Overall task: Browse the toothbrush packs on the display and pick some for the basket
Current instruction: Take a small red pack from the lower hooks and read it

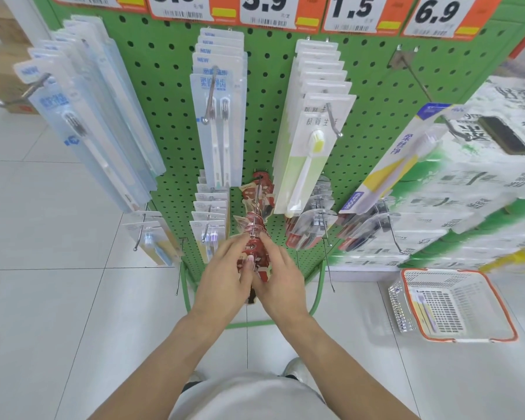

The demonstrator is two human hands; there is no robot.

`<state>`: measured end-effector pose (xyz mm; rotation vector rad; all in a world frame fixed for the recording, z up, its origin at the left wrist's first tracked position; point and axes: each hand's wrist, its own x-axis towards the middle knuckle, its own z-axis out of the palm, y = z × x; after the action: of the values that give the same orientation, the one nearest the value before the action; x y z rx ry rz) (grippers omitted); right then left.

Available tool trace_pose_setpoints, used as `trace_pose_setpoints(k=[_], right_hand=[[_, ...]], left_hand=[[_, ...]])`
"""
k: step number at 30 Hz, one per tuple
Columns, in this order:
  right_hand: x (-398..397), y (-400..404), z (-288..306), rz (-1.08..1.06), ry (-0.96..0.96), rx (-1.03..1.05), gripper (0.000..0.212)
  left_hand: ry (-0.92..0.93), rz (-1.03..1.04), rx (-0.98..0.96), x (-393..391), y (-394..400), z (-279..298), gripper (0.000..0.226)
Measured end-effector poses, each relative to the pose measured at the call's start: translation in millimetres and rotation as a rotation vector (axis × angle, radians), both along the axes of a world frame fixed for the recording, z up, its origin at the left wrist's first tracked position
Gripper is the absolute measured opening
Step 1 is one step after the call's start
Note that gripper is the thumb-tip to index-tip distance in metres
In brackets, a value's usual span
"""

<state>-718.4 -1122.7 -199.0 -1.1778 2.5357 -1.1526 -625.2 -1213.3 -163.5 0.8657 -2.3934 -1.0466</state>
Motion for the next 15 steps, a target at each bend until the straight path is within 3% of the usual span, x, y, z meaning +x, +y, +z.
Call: trace_pose_setpoints(k=[9,15], right_hand=[[-1.9,-2.7,-4.1,-0.013,0.015,0.001,0.05],[-3.2,-2.6,-3.6,-0.035,0.079,-0.118,0.044]], left_hand=[[0.003,0.015,-0.028,0.2,-2.3,-2.7,0.03],[-0.085,-0.041,-0.126,-4.3,-10.5,12.5,0.029]])
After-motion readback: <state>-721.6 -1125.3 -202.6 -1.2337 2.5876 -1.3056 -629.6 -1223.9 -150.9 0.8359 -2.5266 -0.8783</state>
